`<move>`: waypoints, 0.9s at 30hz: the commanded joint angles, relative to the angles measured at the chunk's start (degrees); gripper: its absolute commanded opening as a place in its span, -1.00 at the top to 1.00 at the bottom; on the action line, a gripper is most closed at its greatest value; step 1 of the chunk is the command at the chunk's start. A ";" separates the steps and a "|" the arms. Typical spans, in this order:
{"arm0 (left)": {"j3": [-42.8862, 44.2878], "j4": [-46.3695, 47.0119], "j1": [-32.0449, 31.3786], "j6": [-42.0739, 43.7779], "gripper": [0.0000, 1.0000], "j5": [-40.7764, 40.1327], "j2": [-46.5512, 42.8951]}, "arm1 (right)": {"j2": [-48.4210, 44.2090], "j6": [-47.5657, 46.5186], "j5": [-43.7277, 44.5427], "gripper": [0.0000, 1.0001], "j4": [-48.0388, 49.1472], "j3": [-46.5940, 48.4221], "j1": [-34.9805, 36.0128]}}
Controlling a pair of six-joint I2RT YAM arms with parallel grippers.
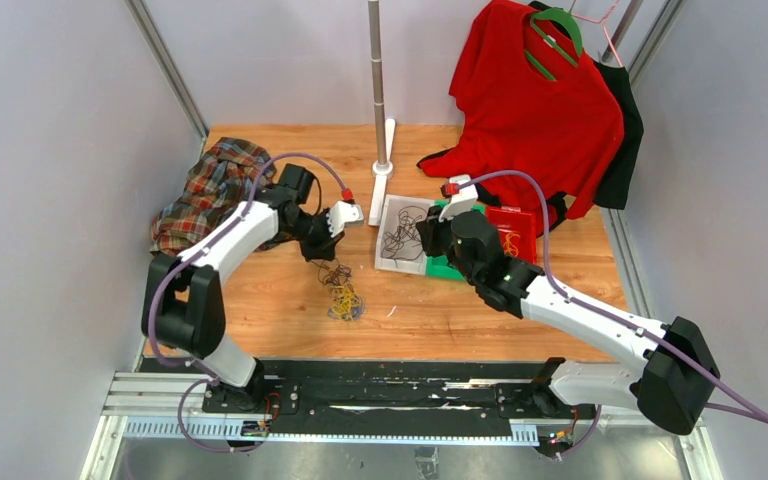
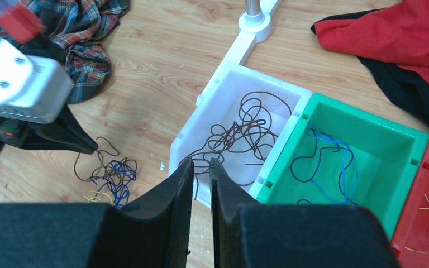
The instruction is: Untangle the cables
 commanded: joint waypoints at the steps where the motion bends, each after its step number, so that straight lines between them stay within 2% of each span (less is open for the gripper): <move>1: 0.57 -3.63 -0.54 -0.67 0.99 -0.06 -7.29 | 0.15 -1.02 -1.09 0.66 2.03 0.76 1.56; 13: 3.40 -8.56 -0.53 -5.52 0.99 0.23 -19.98 | 2.38 -2.23 -2.95 0.62 3.37 3.23 4.43; 27: 8.84 -11.66 -0.54 -7.67 0.99 2.42 -24.13 | 6.74 -4.07 -3.13 0.48 4.43 6.87 8.95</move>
